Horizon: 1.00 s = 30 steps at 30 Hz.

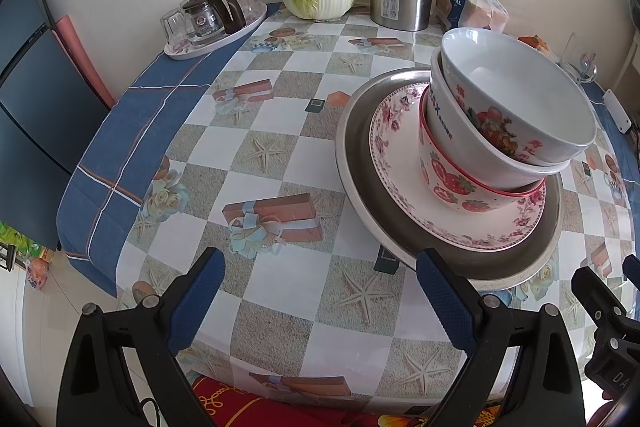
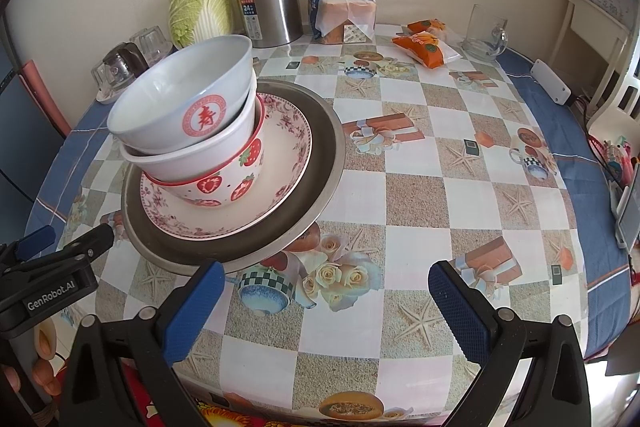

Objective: Organize plates and bowls

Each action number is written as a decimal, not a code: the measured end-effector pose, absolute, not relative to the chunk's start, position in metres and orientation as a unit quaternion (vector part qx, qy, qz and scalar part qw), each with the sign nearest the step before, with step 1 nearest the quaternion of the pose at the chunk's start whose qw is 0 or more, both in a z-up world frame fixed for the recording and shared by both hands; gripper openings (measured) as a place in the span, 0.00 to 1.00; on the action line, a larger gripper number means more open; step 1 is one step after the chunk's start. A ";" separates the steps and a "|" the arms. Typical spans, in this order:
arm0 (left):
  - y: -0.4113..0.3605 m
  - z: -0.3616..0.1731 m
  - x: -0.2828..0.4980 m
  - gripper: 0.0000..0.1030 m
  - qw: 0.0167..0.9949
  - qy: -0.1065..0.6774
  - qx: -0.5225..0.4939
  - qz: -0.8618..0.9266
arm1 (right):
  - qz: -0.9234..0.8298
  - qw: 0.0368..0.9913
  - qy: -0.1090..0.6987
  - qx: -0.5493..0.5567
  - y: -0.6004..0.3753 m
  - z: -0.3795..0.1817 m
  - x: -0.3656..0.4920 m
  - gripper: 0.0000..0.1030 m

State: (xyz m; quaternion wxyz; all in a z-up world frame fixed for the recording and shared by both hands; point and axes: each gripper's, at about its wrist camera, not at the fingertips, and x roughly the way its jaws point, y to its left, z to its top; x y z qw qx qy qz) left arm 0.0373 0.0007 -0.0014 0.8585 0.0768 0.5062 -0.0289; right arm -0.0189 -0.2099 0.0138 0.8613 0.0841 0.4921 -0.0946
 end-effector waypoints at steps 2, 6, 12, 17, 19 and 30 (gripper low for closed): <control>0.001 -0.001 0.038 0.94 0.858 0.506 0.077 -0.029 | -0.095 0.861 0.492 0.084 -0.210 0.014 -0.019 1.00; 0.001 -0.001 0.038 0.94 0.858 0.507 0.077 -0.029 | -0.095 0.861 0.492 0.084 -0.210 0.013 -0.019 1.00; 0.001 -0.001 0.039 0.94 0.858 0.507 0.077 -0.029 | -0.095 0.861 0.493 0.084 -0.210 0.014 -0.019 1.00; 0.000 -0.002 0.038 0.94 0.858 0.507 0.076 -0.029 | -0.095 0.861 0.493 0.084 -0.210 0.013 -0.019 1.00; 0.001 -0.002 0.038 0.94 0.858 0.507 0.077 -0.029 | -0.095 0.861 0.493 0.084 -0.210 0.013 -0.018 1.00; 0.001 -0.004 0.038 0.94 0.856 0.510 0.073 -0.031 | -0.094 0.860 0.495 0.083 -0.209 0.012 -0.019 1.00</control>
